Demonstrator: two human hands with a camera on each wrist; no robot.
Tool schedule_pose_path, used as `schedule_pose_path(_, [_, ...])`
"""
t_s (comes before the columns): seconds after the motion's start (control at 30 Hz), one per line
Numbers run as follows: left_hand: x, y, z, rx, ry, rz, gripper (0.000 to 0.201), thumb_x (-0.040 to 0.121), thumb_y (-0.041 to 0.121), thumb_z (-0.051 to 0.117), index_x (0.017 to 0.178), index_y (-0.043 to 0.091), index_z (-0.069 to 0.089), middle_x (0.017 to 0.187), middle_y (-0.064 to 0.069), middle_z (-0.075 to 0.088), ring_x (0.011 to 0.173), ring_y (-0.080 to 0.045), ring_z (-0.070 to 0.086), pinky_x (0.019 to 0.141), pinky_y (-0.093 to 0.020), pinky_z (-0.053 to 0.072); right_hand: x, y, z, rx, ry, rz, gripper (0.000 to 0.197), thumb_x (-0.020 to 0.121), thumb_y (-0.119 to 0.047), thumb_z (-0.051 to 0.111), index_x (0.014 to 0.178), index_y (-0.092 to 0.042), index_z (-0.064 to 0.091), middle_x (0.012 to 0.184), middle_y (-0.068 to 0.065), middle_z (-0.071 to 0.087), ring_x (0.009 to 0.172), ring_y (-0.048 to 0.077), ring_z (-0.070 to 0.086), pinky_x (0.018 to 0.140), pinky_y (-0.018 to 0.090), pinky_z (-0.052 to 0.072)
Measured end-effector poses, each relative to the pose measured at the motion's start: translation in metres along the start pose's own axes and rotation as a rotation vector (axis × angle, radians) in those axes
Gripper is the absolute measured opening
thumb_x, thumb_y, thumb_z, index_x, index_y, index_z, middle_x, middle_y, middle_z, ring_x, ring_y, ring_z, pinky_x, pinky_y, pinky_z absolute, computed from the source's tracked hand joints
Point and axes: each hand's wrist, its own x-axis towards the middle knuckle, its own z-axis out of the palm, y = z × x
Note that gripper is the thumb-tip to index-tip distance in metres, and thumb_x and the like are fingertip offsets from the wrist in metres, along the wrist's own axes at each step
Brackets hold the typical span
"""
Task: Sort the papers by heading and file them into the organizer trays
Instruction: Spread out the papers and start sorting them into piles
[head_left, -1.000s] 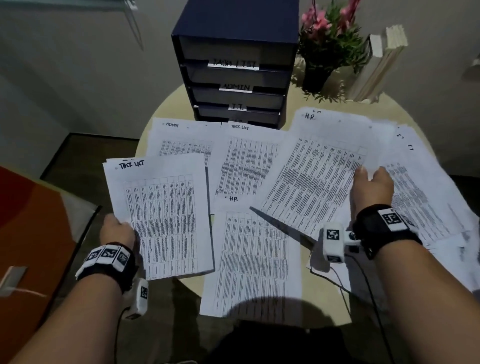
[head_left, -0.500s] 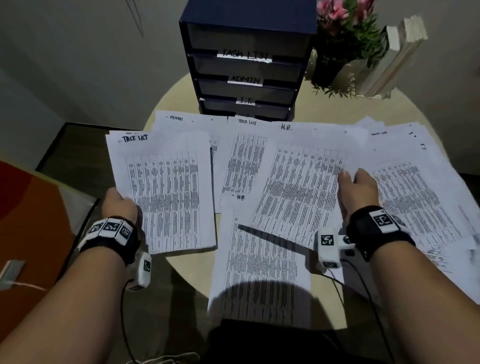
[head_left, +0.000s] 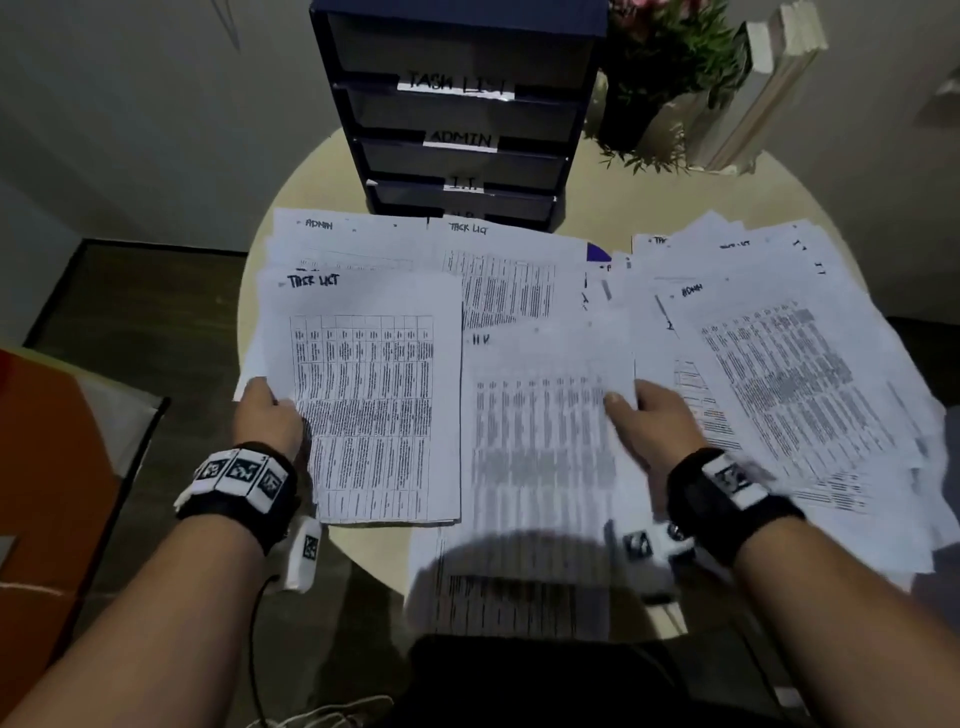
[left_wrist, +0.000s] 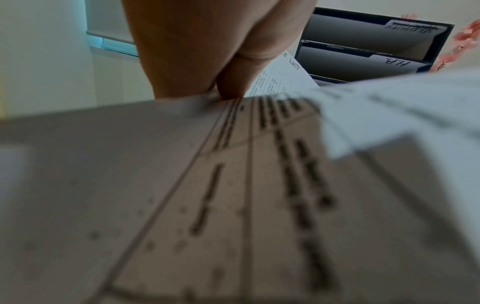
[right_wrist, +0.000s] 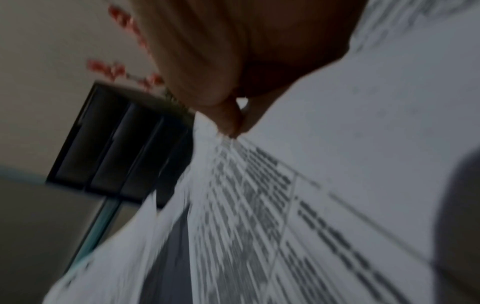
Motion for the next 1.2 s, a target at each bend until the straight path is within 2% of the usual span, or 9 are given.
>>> schedule_pose_path(0.07, [0.004, -0.002, -0.001, -0.025, 0.008, -0.010, 0.011, 0.094, 0.000, 0.041, 0.101, 0.003, 0.050, 0.094, -0.016, 0.048, 0.084, -0.023, 0.042, 0.075, -0.033, 0.031, -0.025, 0.005, 0.022, -0.112, -0.023, -0.050, 0.027, 0.095, -0.029, 0.058, 0.120, -0.022, 0.051, 0.103, -0.005, 0.060, 0.091, 0.018, 0.057, 0.078, 0.029, 0.043])
schedule_pose_path(0.13, [0.007, -0.004, -0.004, -0.027, 0.014, -0.033, 0.016, 0.095, 0.000, 0.041, 0.107, -0.002, 0.051, 0.097, -0.016, 0.050, 0.087, -0.024, 0.044, 0.077, -0.032, 0.032, -0.048, 0.007, 0.038, -0.208, -0.062, -0.119, 0.064, 0.098, -0.028, 0.054, 0.151, -0.027, 0.017, 0.119, 0.002, 0.066, 0.098, 0.025, 0.067, 0.082, 0.032, 0.051])
schedule_pose_path(0.23, [0.008, -0.002, -0.008, -0.031, 0.029, -0.053, 0.022, 0.095, 0.001, 0.041, 0.114, -0.006, 0.051, 0.102, -0.019, 0.054, 0.090, -0.028, 0.047, 0.080, -0.032, 0.034, -0.059, 0.007, 0.047, -0.460, -0.123, -0.176, 0.075, 0.101, -0.032, 0.045, 0.150, -0.044, -0.010, 0.072, 0.001, 0.065, 0.058, 0.018, 0.060, 0.052, 0.030, 0.047])
schedule_pose_path(0.37, [0.009, 0.002, -0.008, -0.027, 0.038, -0.048, 0.026, 0.096, 0.001, 0.040, 0.120, -0.007, 0.049, 0.100, -0.019, 0.052, 0.093, -0.033, 0.050, 0.080, -0.033, 0.034, -0.057, 0.001, 0.044, -0.780, -0.091, -0.325, 0.082, 0.100, -0.040, 0.040, 0.148, -0.040, -0.025, 0.069, -0.004, 0.055, 0.054, 0.015, 0.052, 0.046, 0.027, 0.039])
schedule_pose_path(0.63, [0.017, -0.002, -0.010, -0.036, 0.033, -0.048, 0.016, 0.096, 0.000, 0.041, 0.108, -0.006, 0.050, 0.098, -0.022, 0.053, 0.091, -0.035, 0.052, 0.078, -0.033, 0.033, -0.055, -0.010, 0.060, -1.209, -0.267, -0.374, 0.061, 0.101, -0.045, 0.037, 0.151, -0.016, 0.017, 0.089, -0.001, 0.061, 0.077, 0.026, 0.060, 0.058, 0.032, 0.039])
schedule_pose_path(0.83, [0.023, 0.001, -0.017, -0.052, -0.012, -0.049, 0.018, 0.094, 0.003, 0.044, 0.107, -0.005, 0.053, 0.101, -0.021, 0.059, 0.093, -0.033, 0.055, 0.079, -0.034, 0.035, -0.050, -0.034, 0.063, -1.204, -0.280, -0.486, 0.024, 0.098, -0.034, 0.049, 0.115, -0.017, 0.053, 0.102, -0.001, 0.063, 0.085, 0.024, 0.063, 0.061, 0.032, 0.041])
schedule_pose_path(1.0, [0.017, 0.037, -0.004, -0.021, -0.117, 0.027, 0.012, 0.094, 0.004, 0.042, 0.082, 0.003, 0.038, 0.072, -0.011, 0.041, 0.067, -0.026, 0.040, 0.067, -0.034, 0.032, -0.028, -0.059, 0.058, -0.639, -0.385, -0.350, 0.031, 0.095, -0.064, 0.036, 0.097, -0.033, 0.039, 0.087, -0.009, 0.041, 0.076, 0.010, 0.042, 0.068, 0.031, 0.034])
schedule_pose_path(1.13, [0.000, 0.073, 0.016, -0.107, -0.202, 0.085, 0.005, 0.095, 0.004, 0.041, 0.090, 0.005, 0.043, 0.078, -0.009, 0.046, 0.068, -0.023, 0.044, 0.056, -0.029, 0.030, -0.014, -0.078, 0.055, 0.072, -0.410, -0.036, 0.055, 0.101, -0.035, 0.051, 0.149, -0.022, 0.027, 0.111, 0.005, 0.066, 0.083, 0.008, 0.059, 0.063, 0.015, 0.042])
schedule_pose_path(1.2, [-0.004, 0.084, 0.030, -0.179, -0.237, 0.092, 0.008, 0.095, 0.005, 0.044, 0.099, 0.005, 0.052, 0.087, -0.010, 0.057, 0.078, -0.025, 0.053, 0.060, -0.028, 0.038, 0.000, -0.073, 0.057, 0.114, -0.323, -0.049, 0.057, 0.098, -0.022, 0.056, 0.148, -0.019, 0.029, 0.120, 0.009, 0.064, 0.095, 0.016, 0.063, 0.075, 0.019, 0.050])
